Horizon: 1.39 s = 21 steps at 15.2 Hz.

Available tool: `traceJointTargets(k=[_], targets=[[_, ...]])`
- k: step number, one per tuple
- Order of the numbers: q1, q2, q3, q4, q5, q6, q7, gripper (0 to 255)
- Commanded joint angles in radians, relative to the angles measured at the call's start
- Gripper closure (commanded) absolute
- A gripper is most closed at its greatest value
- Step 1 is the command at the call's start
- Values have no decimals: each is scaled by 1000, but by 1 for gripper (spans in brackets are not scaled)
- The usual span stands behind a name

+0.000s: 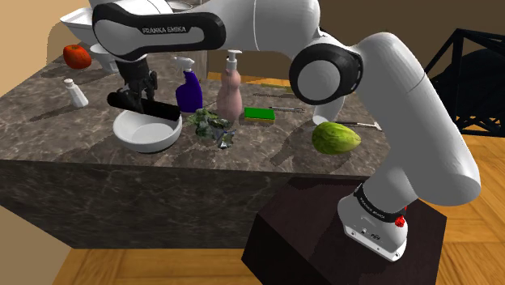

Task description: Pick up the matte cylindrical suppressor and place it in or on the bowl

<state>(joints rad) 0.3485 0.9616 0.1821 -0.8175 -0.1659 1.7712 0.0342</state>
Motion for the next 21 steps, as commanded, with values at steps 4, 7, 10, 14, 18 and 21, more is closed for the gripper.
traceJointTargets(k=[4, 7, 10, 14, 18, 21], targets=[[-5, 9, -1, -51, -2, 60, 4, 255], [-6, 17, -2, -76, -4, 93, 6, 255], [-6, 17, -2, -76, -4, 93, 6, 255], [-6, 17, -2, -76, -4, 93, 6, 255], [-7, 11, -1, -85, -4, 97, 7, 0], [-5, 9, -1, -55, -3, 65, 4, 0]])
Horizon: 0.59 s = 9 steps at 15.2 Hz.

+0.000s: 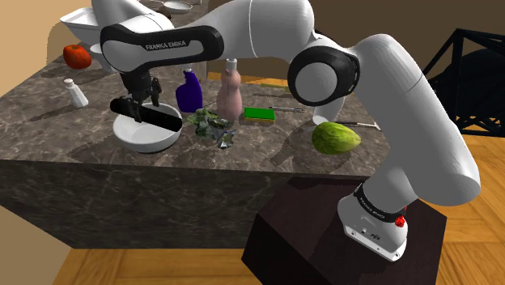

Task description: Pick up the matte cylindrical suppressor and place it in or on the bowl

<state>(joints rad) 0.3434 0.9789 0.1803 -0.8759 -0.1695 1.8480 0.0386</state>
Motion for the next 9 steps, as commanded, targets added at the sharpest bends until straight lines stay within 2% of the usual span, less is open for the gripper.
traceJointTargets(k=[1, 3, 9], targets=[[3, -13, 1, 28, 2, -41, -2, 0], [8, -14, 2, 88, 4, -101, -6, 0], [9, -14, 2, 88, 4, -101, -6, 0]])
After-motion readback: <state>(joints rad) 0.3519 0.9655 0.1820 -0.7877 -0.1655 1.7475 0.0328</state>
